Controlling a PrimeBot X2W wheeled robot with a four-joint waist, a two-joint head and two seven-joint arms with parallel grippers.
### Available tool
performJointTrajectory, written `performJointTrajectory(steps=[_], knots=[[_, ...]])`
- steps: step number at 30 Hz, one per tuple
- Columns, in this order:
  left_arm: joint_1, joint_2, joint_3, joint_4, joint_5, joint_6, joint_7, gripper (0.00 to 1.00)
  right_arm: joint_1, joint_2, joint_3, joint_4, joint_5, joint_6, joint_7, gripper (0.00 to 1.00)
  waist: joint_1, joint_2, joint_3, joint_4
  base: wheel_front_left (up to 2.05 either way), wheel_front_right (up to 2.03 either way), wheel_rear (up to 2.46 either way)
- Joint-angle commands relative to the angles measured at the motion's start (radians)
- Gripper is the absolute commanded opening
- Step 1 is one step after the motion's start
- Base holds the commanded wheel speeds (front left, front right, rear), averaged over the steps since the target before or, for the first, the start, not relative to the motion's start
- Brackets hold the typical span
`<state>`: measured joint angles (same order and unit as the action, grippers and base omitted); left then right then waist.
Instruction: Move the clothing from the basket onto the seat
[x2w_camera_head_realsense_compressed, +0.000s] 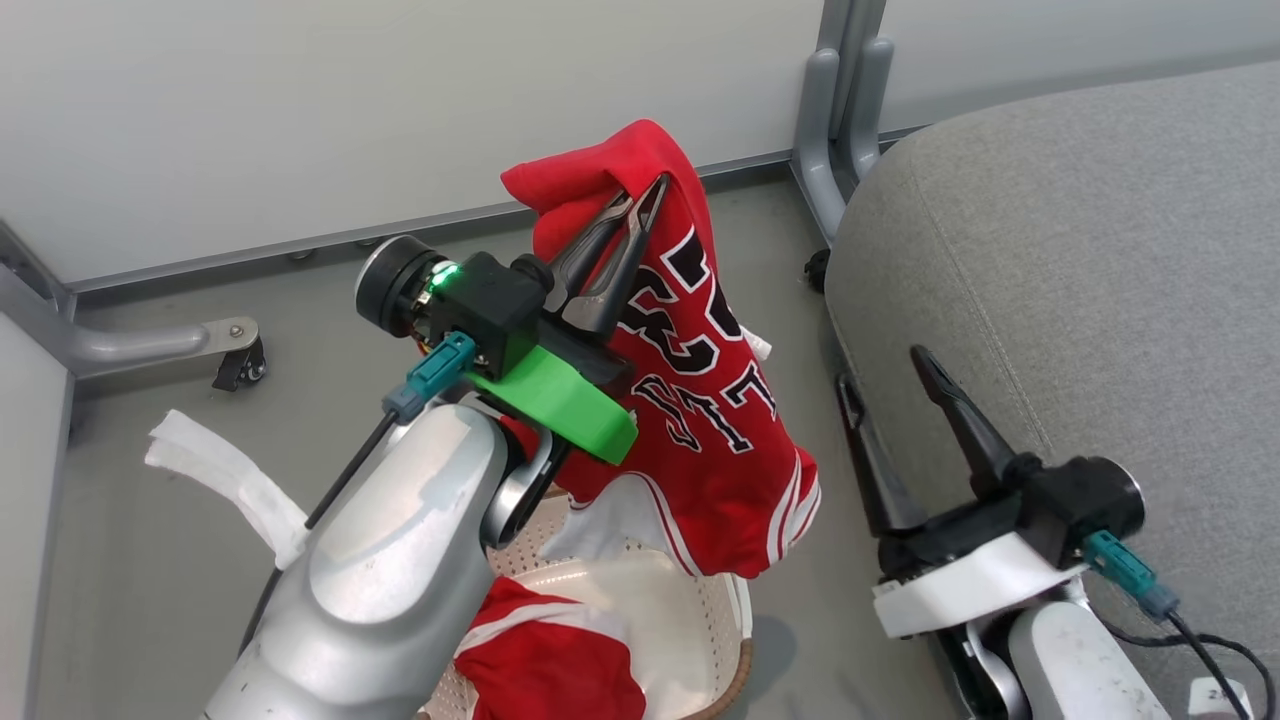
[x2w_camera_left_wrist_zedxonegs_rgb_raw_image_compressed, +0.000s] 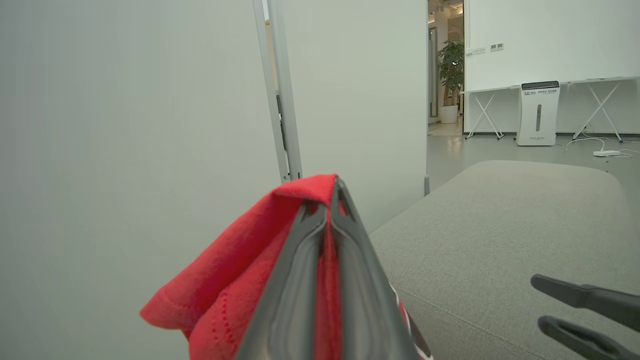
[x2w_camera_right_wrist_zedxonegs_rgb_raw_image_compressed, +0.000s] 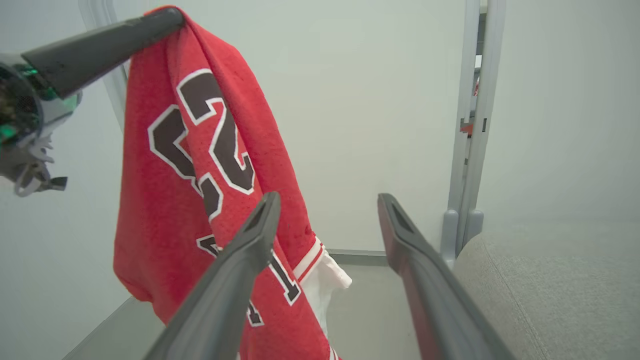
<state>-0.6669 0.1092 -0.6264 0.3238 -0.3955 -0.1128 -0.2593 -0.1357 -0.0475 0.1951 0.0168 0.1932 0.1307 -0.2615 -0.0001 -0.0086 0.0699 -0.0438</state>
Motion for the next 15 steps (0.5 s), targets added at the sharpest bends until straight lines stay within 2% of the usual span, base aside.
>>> performJointTrajectory(steps=[1,7,15], knots=[[0.001,-0.001,-0.001,-0.006,-0.008,0.007,-0.002,0.0,-0.02,-0.003,0.019,-0.007,-0.012,0.0,-0.003,1.0,0.0001,0.0086,0.0,0.002,0.0,0.0,0.0],[-0.013,-0.01,-0.014,-0.012,-0.009,0.007,-0.002,0.0,-0.112,-0.003,0.124,0.017,-0.049,0.0,-0.003,1.0,0.0001,0.0086,0.014,0.015,0.0,0.0,0.0],[-0.031,-0.019,-0.036,-0.028,-0.001,0.007,-0.002,0.0,-0.255,-0.003,0.179,0.136,-0.08,0.0,-0.003,1.0,0.0001,0.0086,0.05,0.037,0.0,0.0,0.0]])
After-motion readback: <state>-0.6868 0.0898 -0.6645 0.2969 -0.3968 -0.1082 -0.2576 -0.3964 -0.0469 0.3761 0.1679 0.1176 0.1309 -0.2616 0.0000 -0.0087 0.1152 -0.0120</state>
